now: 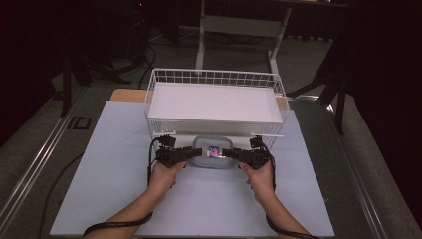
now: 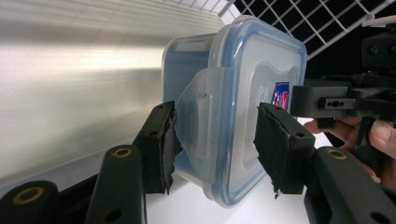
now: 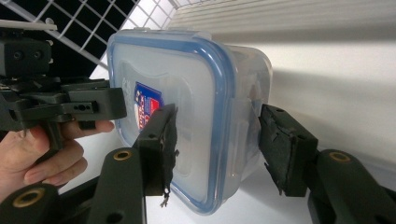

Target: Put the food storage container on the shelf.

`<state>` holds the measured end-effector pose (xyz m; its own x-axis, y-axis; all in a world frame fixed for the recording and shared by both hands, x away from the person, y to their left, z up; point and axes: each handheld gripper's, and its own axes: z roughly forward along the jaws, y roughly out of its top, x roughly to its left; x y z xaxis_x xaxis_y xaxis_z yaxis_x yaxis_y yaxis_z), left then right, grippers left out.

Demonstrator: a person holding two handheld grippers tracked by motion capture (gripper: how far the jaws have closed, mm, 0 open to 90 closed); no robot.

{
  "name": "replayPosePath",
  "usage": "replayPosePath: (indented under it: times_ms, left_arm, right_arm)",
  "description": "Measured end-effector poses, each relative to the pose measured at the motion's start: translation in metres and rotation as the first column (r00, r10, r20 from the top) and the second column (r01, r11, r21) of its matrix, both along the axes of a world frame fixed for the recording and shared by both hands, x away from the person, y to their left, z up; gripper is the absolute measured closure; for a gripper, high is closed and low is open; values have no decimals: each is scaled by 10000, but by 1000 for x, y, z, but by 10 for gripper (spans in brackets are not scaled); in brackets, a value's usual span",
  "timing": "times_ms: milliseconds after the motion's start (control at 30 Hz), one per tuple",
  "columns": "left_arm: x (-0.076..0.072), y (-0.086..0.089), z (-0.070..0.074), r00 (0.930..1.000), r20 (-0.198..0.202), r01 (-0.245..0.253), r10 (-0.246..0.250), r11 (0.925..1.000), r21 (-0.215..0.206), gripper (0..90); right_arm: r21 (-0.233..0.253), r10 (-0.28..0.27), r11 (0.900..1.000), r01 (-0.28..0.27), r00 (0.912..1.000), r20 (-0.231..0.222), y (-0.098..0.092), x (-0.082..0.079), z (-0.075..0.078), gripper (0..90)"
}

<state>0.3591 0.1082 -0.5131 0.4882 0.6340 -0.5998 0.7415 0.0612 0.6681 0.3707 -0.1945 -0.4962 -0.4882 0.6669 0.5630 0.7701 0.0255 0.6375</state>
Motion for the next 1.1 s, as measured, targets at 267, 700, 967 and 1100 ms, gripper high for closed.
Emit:
replayPosePath:
  times_ms: [267, 700, 967, 1100]
  left_arm:
    - [13, 1, -12, 9997, -255, -9, 11, 9999, 106, 502]
    - [22, 2, -16, 9997, 97, -224, 226, 9996, -164, 476]
    - [24, -4, -18, 9982, 450, -392, 385, 9991, 131, 409]
    - [24, -5, -19, 9980, 407, -496, 491, 9987, 123, 379]
  right_arm:
    - [-80, -106, 9999, 104, 9996, -273, 5, 12, -8, 475]
    - [29, -69, 10000, 69, 10000, 43, 4, 27, -16, 452]
    - [-252, -233, 9994, 240, 9993, 293, 9, 30, -15, 416]
    - [-211, -438, 9988, 447, 9982, 406, 9, 30, -15, 411]
